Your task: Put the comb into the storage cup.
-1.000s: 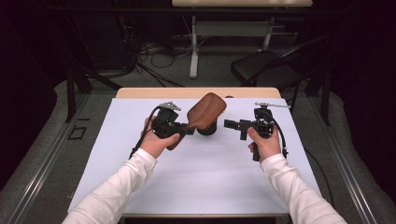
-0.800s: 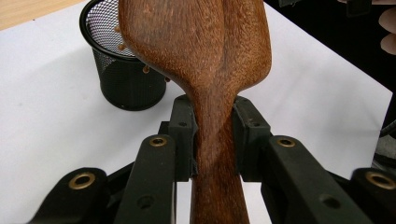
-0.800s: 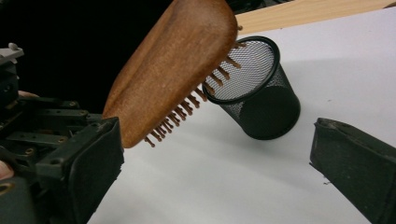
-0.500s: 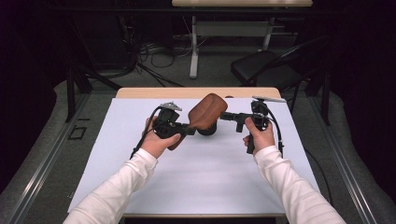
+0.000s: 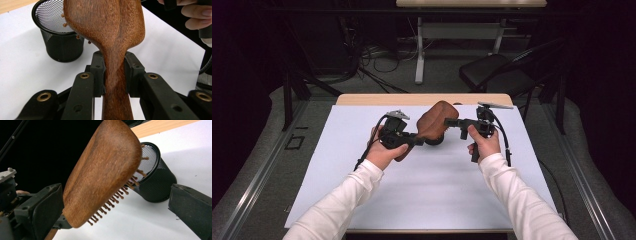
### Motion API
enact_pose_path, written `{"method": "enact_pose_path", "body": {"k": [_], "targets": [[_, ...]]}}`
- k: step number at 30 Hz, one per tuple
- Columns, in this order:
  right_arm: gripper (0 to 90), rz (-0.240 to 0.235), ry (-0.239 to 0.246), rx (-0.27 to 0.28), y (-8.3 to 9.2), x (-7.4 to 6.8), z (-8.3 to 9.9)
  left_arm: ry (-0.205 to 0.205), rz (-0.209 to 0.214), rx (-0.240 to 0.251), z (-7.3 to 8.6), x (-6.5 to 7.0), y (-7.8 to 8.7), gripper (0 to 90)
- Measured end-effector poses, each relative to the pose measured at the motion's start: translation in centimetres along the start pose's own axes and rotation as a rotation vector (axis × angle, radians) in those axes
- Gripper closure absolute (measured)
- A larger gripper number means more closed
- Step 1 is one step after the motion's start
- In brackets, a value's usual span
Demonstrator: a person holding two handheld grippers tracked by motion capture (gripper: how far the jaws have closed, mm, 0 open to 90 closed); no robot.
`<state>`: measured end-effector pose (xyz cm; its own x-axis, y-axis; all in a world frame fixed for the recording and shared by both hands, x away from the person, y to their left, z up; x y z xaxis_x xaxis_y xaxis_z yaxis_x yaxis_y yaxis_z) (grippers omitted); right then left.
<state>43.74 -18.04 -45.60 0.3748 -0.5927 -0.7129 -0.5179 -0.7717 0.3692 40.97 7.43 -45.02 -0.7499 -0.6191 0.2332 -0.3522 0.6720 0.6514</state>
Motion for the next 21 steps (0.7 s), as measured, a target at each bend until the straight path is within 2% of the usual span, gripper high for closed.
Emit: {"method": "enact_pose_path", "body": {"k": [8,21], "targets": [[0.0,0.007,0.013,-0.009,-0.5,-0.3,-0.2,-0.008,0.007,0.005,-0.1,0.3,0.0,72.7],[0.0,0.008,-0.002,-0.016,-1.1,-0.4,-0.6,-0.008,0.010,0.015,-0.1,0.3,0.0,72.7]]}}
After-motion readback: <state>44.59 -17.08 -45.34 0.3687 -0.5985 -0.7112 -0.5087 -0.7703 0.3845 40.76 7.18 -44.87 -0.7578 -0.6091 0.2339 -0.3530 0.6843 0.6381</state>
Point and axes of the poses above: each handheld gripper's, and its own axes: y roughly backward along the jaws, z roughly out of its underside, x roughly to its right, the point moved 2 cm from there along -y, roughly forward along the jaws, and after that the axes turned 4 degrees about -z, right-handed, at the moved point
